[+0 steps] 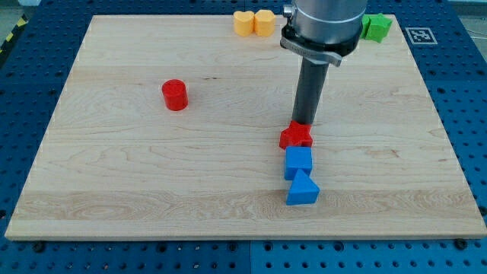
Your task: Place your arm to the top of red circle
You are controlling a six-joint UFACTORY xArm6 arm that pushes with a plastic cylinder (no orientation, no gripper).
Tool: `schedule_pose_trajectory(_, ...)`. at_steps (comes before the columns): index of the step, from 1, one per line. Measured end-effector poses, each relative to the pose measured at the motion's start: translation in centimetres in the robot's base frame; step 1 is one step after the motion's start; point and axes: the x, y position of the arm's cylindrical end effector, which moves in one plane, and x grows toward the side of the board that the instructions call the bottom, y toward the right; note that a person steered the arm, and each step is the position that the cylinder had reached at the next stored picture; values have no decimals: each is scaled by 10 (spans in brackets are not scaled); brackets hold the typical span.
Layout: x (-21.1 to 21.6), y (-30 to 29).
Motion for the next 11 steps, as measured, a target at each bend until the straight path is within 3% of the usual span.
schedule_pose_trajectory(2,-60,-23)
schedule_pose_trajectory(7,-94,-122)
schedule_pose_trajectory(11,-93,-224)
